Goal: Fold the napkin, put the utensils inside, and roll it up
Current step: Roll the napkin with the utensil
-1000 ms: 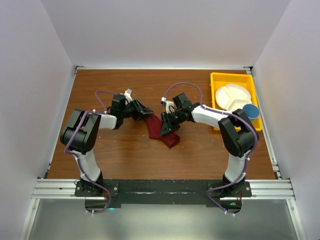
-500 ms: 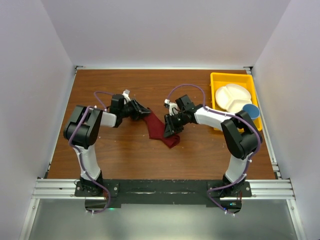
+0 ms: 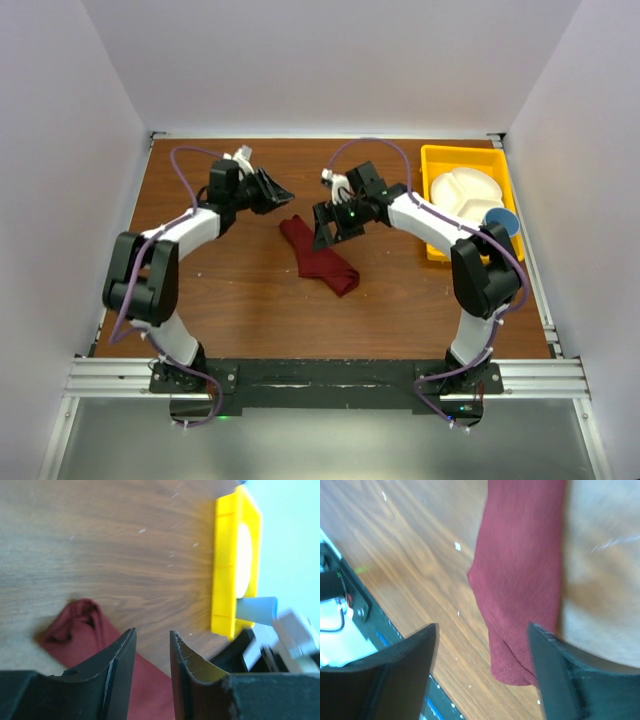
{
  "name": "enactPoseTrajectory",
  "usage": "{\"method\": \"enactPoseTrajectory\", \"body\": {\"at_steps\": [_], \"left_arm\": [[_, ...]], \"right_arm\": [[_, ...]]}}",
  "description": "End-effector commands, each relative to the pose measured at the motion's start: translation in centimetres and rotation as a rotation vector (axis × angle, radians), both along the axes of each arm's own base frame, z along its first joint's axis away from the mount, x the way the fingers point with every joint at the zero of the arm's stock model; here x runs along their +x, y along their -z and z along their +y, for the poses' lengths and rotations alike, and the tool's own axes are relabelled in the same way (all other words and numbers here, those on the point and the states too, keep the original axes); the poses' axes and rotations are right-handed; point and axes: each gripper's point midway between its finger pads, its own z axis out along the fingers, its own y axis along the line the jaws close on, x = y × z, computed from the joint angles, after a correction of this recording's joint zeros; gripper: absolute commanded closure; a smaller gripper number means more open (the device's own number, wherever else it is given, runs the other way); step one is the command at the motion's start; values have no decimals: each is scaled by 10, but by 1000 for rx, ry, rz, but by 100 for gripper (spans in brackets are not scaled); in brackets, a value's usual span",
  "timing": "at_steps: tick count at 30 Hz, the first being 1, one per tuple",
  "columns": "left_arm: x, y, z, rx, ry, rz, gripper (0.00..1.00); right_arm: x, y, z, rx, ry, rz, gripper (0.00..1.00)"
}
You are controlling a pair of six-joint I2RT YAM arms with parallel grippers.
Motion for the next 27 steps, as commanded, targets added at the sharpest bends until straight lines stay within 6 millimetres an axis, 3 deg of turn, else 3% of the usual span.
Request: {"method": "enactPoseTrajectory", "body": {"at_steps": [1,2,4,7,9,10,12,13,16,21,27], "left_arm": [[-8,-86,24,64,-56,-192,61],[-13,-89,31,81,-78,-186,59],[-27,-105,45,99,-108,-224,57],[-50,-109,62,122,-136,-221,56],[-67,-99,66,128,-128,-194,56],[-76,-108,68,123,-132,-219,56],[-91,-97,69,116,-129,-192,56],[-98,-103,70,108,-133,-213,56],[-113,-95,71,105,-126,-197,55],[-126,-84,72,107,-121,-172,55],[-127,-102,73,90,-135,-212,55]], "right_arm": [[35,-18,-4,-92,-1,-135,9],[43,-15,1,-99,-11,-141,2],[48,-9,3,-119,-39,-162,2],[52,4,9,-184,-83,-193,2],[52,14,12,-246,-95,-217,2],[53,16,14,-261,-127,-248,2],[50,22,19,-305,-140,-279,2],[49,24,20,-321,-148,-292,2],[45,29,28,-352,-163,-321,2],[35,45,29,-438,-188,-337,2],[27,58,24,-530,-175,-389,2]]}}
